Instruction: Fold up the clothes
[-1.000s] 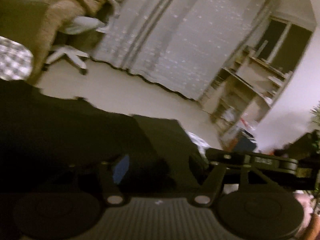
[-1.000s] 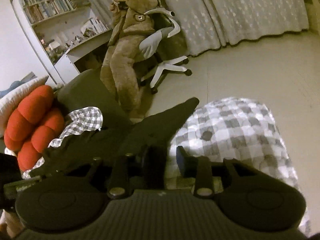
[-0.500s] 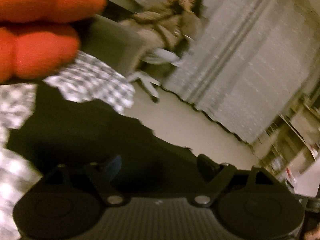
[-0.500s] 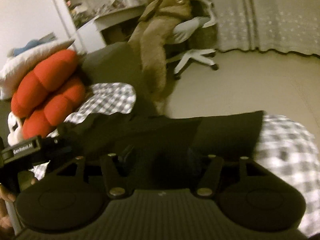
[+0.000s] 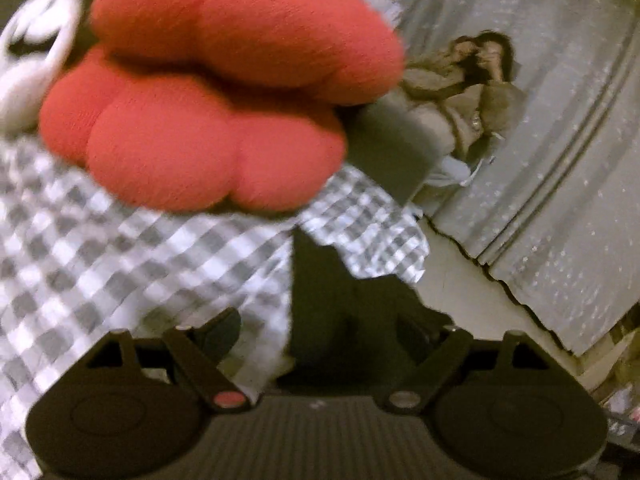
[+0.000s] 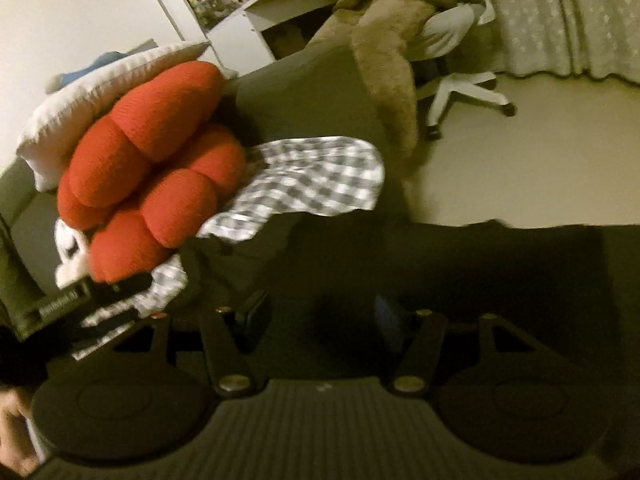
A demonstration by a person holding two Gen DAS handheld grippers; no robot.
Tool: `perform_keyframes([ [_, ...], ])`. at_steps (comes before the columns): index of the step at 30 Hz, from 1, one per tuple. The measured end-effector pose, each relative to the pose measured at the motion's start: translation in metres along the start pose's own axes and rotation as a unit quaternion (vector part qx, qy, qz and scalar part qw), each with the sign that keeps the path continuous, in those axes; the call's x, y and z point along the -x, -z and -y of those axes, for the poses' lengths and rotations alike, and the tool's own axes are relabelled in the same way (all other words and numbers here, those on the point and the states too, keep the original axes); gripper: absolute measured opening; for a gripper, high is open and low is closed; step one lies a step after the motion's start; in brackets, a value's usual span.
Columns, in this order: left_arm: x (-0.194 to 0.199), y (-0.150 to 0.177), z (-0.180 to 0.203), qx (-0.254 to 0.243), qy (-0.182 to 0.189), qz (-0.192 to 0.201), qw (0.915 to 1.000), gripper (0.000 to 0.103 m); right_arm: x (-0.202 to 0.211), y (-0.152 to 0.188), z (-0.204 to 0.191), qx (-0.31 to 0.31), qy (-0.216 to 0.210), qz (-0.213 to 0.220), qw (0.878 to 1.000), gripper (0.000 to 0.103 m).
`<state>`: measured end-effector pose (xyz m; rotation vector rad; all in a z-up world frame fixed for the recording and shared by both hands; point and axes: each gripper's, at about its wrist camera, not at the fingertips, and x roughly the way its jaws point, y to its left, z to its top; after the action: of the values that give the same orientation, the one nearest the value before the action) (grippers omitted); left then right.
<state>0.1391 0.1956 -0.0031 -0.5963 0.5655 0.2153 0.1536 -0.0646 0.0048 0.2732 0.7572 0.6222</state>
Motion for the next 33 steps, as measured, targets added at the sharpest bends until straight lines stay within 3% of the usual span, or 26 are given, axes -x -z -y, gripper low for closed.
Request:
perform_keyframes([
  [5,0.007,-0.007,-0.015,0.050,0.005,-0.054,0.9973,0.079,-0.013,0.026,0.005,-0.003,-0.036,0.026,0.999,0.062],
  [9,0.004,-0.005,-0.018,0.088,0.035,-0.078,0.9925,0.076,-0.011,0.028,0.002,0.017,-0.041,0.026,0.999,0.065],
  [12,-0.006,0.002,-0.025,0.135,0.071,-0.103,0.9829,0.056,-0.012,0.033,0.003,0.011,-0.049,0.034,0.998,0.069],
  [16,-0.008,0.007,-0.026,0.160,0.076,-0.098,0.9792,0.053,-0.011,0.035,0.003,0.011,-0.050,0.040,0.998,0.069],
  [20,-0.012,0.015,-0.024,0.186,0.084,-0.065,0.9768,0.053,-0.011,0.037,0.003,0.010,-0.052,0.044,0.998,0.069],
  [22,-0.015,0.021,-0.020,0.173,0.092,-0.039,0.9800,0.048,-0.011,0.037,0.003,0.009,-0.053,0.045,0.998,0.069],
  [25,-0.019,0.026,-0.016,0.147,0.088,-0.010,0.9851,0.010,-0.011,0.037,0.004,0.002,-0.057,0.046,0.997,0.069],
  [27,-0.017,0.026,-0.014,0.139,0.098,0.008,0.9855,0.010,-0.011,0.037,0.005,-0.002,-0.059,0.047,0.997,0.069],
  [30,-0.007,0.020,0.007,0.069,0.112,0.043,0.9904,0.009,-0.011,0.037,0.007,-0.009,-0.063,0.048,0.997,0.069],
  [33,-0.004,0.016,0.034,0.000,0.139,0.047,0.9892,0.009,-0.009,0.037,0.008,-0.015,-0.065,0.049,0.997,0.069],
])
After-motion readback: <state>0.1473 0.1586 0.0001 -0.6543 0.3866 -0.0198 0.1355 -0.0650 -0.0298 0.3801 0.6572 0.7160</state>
